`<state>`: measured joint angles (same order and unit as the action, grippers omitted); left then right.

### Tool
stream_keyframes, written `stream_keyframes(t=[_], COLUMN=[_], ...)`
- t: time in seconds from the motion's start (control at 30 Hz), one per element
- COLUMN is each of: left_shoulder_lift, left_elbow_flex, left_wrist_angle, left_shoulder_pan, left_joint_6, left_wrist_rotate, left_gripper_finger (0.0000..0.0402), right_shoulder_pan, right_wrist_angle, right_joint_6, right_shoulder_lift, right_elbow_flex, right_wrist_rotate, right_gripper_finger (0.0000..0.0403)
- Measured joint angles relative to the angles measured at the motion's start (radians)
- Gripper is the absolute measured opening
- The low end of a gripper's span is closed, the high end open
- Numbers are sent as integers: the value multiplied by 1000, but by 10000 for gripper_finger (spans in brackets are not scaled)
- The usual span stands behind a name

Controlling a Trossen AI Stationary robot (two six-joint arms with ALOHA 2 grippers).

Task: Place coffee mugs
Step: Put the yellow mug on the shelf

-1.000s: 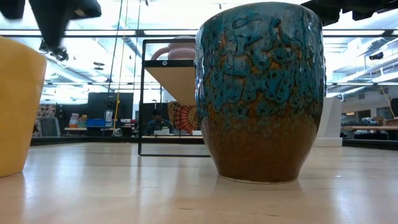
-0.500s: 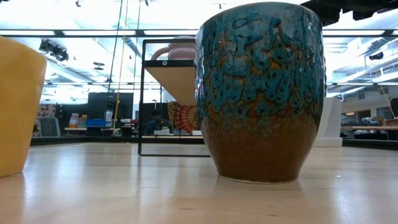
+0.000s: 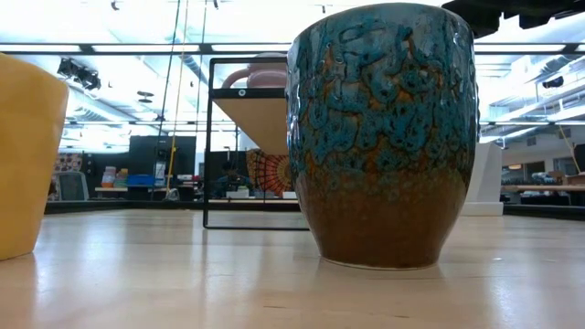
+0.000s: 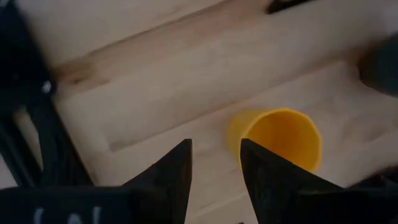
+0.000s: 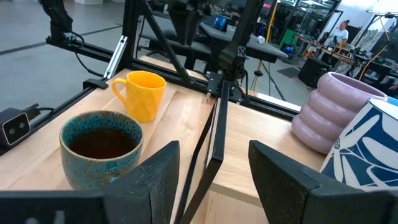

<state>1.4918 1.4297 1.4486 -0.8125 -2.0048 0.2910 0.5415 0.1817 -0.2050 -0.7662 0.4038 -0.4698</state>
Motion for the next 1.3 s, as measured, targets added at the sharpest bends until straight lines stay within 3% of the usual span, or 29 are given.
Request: stream_keyframes(t=[0.13, 0.27, 0.43, 0.57, 0.7, 1.07, 1.3], left_shoulder_lift=[0, 0, 27, 71, 107, 222, 268], left_elbow_flex=[-39, -85, -99, -100, -100, -100, -100], left_wrist_angle=[-20, -156, -246, -250, -284, -362, -399], left_shoulder_pan=[-32, -40, -24, -14, -6, -16, -9], left_joint_6=[-135, -186, -202, -210, -220, -267, -264], left_wrist_rotate=[-7, -6, -8, -66, -87, -117, -136], left_gripper_finger=[142, 155, 203, 243, 263, 264, 237], right_shoulder_pan=[0, 0, 0, 0, 0, 0, 0], right_wrist_angle=[-7, -13, -13, -13, -13, -11, -6], right_joint_6=[2, 5, 5, 5, 4, 4, 4], right_shoulder_lift=[0, 0, 0, 0, 0, 0, 0], right_elbow_flex=[0, 0, 0, 0, 0, 0, 0], right_wrist_rotate=[0, 0, 1, 1, 1, 1, 2], right_gripper_finger=[198, 198, 198, 198, 198, 198, 198])
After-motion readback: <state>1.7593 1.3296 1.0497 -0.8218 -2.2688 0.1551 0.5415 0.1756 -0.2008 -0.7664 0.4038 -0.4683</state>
